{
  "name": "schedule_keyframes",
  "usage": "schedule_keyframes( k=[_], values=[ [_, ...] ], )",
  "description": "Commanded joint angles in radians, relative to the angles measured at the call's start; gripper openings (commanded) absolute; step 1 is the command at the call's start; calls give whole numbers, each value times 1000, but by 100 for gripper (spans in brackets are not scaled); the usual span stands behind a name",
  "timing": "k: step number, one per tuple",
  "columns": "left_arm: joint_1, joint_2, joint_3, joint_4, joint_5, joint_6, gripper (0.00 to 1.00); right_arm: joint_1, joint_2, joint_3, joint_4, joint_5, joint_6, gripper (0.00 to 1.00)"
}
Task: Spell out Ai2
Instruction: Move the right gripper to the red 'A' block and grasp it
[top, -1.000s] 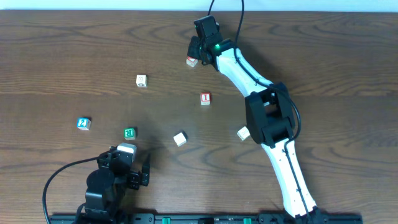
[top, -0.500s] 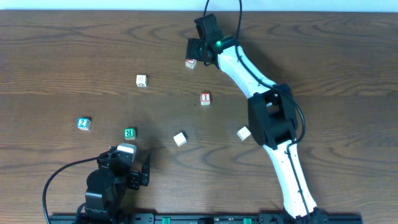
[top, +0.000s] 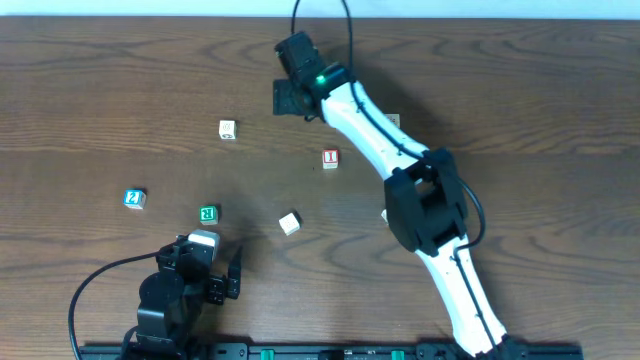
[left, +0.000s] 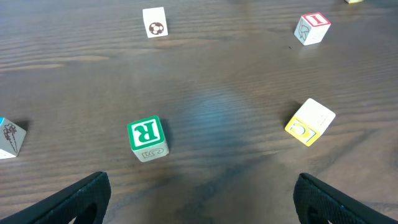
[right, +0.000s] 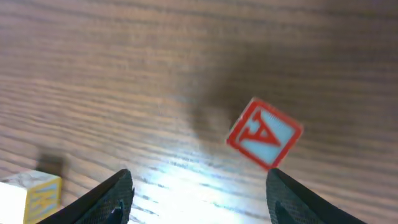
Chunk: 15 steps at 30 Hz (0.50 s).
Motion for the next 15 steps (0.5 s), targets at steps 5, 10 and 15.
schedule_keyframes(
  k=[5, 10, 15],
  values=[
    [4, -6, -6, 1, -4, 7, 95, 2, -21, 17, -13, 136, 98, 63],
    [4, -6, -6, 1, -4, 6, 95, -4, -21, 23, -13, 185, 220, 64],
    [4, -6, -6, 1, -4, 6, 95, -14, -20, 23, -13, 222, 297, 65]
  ],
)
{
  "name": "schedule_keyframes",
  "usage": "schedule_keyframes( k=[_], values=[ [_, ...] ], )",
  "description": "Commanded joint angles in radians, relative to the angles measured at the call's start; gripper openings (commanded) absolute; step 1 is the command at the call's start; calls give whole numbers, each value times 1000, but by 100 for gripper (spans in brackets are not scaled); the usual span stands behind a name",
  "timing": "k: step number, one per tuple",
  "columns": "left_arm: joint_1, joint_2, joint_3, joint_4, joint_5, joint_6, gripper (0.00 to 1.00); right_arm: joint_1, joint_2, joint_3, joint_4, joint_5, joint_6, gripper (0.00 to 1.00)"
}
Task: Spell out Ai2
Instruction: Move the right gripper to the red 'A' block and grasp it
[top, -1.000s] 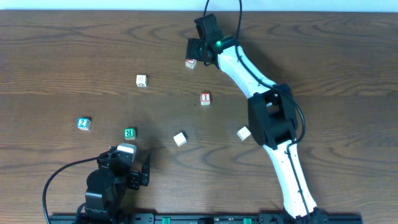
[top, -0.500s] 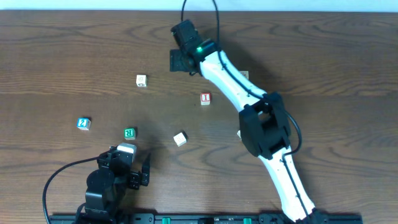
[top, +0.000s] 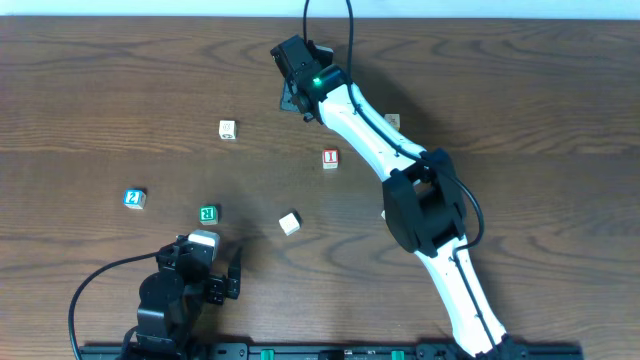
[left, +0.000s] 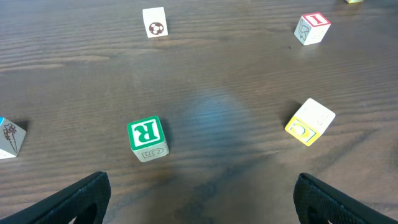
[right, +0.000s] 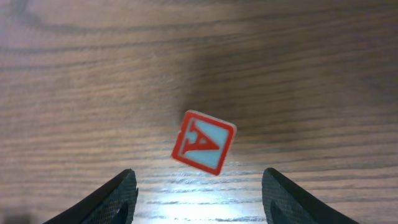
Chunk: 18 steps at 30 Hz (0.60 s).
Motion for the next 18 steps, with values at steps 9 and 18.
schedule_keyframes(
  k=[9, 18],
  values=[
    [4, -6, -6, 1, -4, 7, 95, -48, -7, 23, 12, -6, 105, 67],
    [4, -6, -6, 1, -4, 6, 95, -50, 3, 23, 44, -69, 73, 68]
  ],
)
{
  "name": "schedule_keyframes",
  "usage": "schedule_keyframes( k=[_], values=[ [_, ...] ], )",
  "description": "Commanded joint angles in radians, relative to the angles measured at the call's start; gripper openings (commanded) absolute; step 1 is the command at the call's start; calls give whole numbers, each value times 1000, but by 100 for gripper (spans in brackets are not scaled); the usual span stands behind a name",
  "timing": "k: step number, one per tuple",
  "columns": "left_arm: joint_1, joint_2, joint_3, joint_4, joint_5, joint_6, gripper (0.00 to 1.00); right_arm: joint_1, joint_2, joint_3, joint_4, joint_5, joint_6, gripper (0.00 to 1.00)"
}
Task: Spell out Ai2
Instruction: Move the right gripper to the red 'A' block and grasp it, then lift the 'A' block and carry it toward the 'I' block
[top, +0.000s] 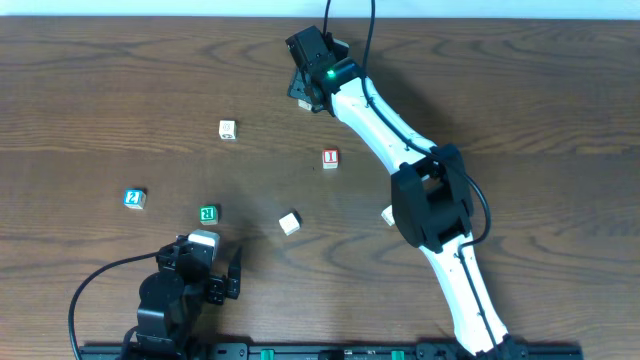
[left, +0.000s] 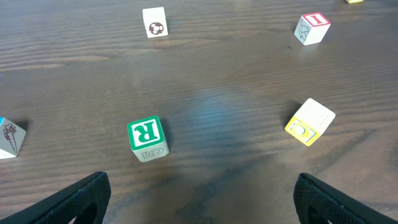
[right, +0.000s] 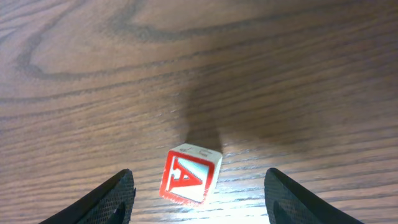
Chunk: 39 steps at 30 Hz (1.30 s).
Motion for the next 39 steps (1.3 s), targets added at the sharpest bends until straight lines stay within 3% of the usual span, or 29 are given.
schedule_keyframes(
  k=[1, 26, 39],
  values=[
    [4, -6, -6, 1, -4, 6, 95, -1, 5, 23, 1, -19, -5, 66],
    [4, -6, -6, 1, -4, 6, 95, 6, 66, 22, 6, -72, -49, 65],
    [4, -6, -6, 1, -4, 7, 95, 5, 71, 22, 5, -72, -58, 41]
  ],
)
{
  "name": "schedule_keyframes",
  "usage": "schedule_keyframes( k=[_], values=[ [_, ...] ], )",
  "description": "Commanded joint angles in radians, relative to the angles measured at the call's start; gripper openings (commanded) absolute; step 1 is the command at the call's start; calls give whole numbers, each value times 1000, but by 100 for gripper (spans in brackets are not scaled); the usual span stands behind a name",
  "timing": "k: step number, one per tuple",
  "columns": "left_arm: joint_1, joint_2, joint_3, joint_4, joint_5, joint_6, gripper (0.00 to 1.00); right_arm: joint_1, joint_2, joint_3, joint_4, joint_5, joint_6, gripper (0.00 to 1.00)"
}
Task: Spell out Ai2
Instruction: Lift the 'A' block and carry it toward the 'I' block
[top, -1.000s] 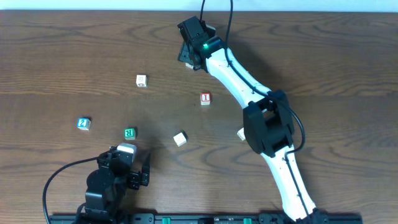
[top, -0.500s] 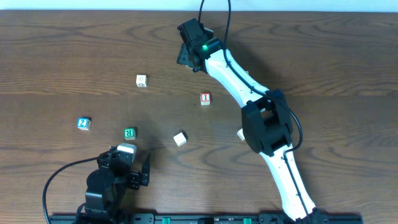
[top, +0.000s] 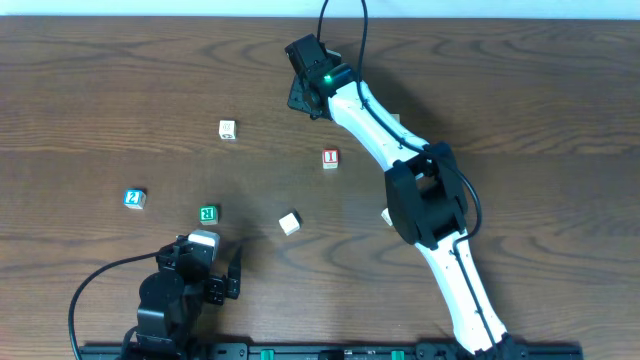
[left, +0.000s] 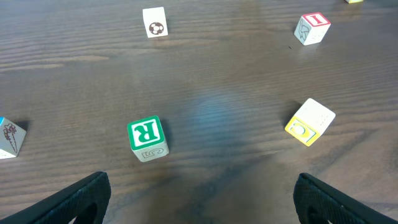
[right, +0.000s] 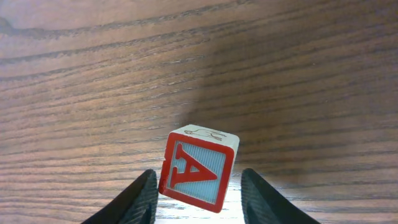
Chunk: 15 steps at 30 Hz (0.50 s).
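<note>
A red-framed block with the letter A (right: 199, 167) sits tilted on the wood between the fingers of my right gripper (right: 198, 190). The jaws stand narrow around it, with a small gap on each side. Overhead, the right gripper (top: 303, 92) is at the far middle of the table and hides the A block. A red block marked 1 (top: 330, 158) lies mid-table. A blue block marked 2 (top: 134, 198) lies at the left. My left gripper (left: 199, 199) rests open at the near left with nothing between its fingers.
A green R block (left: 148, 137), a yellow C block (left: 310, 121) and a white block with a ball picture (left: 154, 22) lie ahead of the left gripper. Two pale blocks (top: 385, 214) lie partly under the right arm. The table's far edge (top: 200, 17) is near the right gripper.
My right gripper has come closer to the A block and its jaws have narrowed, so the block now stands between the fingers. The left arm and the other blocks have not moved.
My right gripper was wide open above the A block, which lay off to the right. Then the block was centred below it, and after that just ahead of the open fingers. Now the narrowed fingers flank it.
</note>
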Motion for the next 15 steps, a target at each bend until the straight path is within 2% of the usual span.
schedule_keyframes(
  k=[1, 15],
  values=[
    [4, -6, -6, 1, -4, 6, 95, 4, 22, 22, 1, 3, -23, 41],
    [4, -6, -6, 1, -4, 7, 95, 4, 21, 24, -29, 3, -220, 40]
  ],
)
